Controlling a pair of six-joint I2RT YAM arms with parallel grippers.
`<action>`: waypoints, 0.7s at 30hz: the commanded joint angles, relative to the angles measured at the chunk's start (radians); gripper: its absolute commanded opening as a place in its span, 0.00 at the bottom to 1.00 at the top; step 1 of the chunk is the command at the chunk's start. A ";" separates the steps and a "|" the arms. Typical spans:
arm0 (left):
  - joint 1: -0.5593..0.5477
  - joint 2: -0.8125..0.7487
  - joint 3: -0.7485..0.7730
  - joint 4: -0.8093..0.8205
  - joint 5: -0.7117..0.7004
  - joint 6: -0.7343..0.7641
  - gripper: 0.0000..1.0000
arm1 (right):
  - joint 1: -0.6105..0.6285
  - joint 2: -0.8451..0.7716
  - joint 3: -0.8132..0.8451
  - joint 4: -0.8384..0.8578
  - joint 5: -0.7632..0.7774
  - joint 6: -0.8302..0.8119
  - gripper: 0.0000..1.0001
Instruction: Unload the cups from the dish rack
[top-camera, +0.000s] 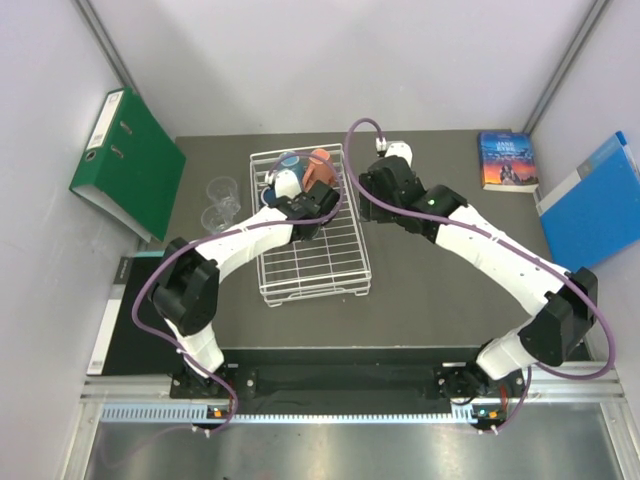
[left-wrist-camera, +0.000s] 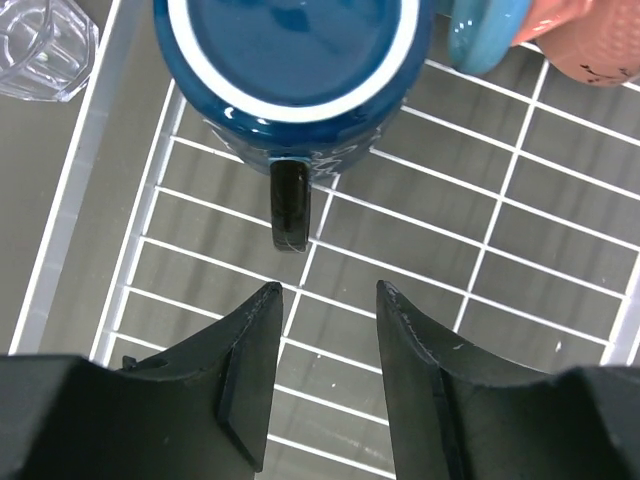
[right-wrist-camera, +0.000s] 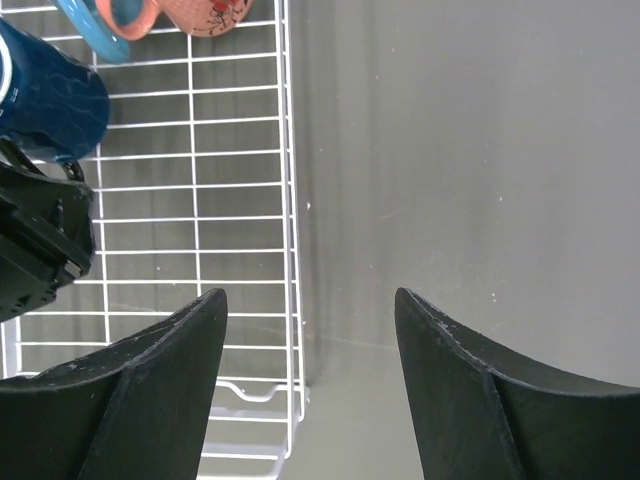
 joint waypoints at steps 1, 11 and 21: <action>0.002 -0.025 -0.026 0.061 -0.069 -0.060 0.48 | -0.019 -0.038 -0.008 0.038 -0.011 -0.022 0.67; 0.008 -0.011 -0.095 0.141 -0.152 -0.080 0.49 | -0.031 -0.060 -0.067 0.056 -0.044 -0.030 0.67; 0.045 0.047 -0.181 0.314 -0.169 -0.048 0.47 | -0.046 -0.095 -0.142 0.067 -0.057 -0.057 0.67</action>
